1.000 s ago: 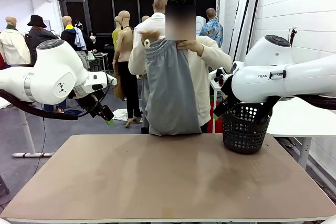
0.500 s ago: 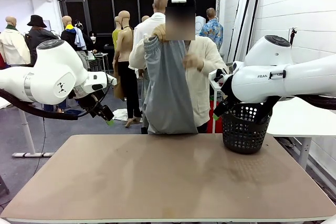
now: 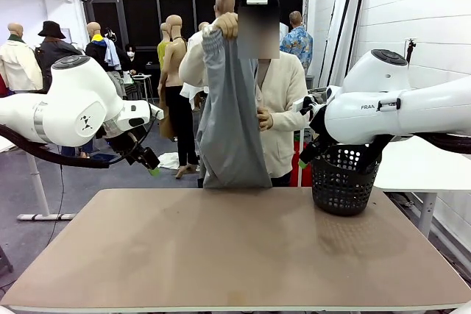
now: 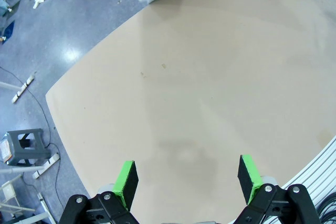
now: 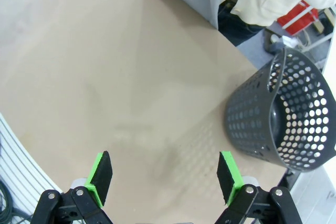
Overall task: Fold the training pants.
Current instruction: Grab both ends of the Training pants handed by a person.
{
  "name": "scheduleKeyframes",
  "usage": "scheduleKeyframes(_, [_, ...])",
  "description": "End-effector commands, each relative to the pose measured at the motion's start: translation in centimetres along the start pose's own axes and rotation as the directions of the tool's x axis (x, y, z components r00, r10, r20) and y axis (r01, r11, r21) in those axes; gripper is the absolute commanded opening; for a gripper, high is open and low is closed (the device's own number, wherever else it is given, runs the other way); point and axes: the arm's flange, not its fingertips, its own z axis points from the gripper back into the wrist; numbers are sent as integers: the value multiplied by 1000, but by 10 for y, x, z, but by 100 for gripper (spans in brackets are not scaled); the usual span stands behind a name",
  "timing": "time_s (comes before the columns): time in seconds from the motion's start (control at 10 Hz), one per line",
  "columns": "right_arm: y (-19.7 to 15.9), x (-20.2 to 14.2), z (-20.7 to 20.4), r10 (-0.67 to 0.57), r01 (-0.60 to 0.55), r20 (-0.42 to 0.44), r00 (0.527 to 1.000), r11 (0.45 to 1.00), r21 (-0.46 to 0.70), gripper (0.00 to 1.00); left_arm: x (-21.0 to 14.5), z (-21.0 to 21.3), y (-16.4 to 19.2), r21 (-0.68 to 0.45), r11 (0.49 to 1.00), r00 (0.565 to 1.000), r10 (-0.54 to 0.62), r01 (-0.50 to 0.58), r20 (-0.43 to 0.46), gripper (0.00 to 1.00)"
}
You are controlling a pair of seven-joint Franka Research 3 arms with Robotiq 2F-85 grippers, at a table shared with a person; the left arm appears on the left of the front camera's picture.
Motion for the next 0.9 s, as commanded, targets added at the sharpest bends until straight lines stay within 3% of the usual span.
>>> scheduleKeyframes(0.0, [-1, 0, -1, -1, 1, -1, 1000, 1000, 2, 100, 1, 2, 1, -2, 1000, 1000, -1, 1, -3, 100])
scheduleKeyframes(0.8, [-1, 0, -1, -1, 1, -1, 1000, 1000, 2, 100, 1, 2, 1, -2, 1000, 1000, -1, 1, -3, 100])
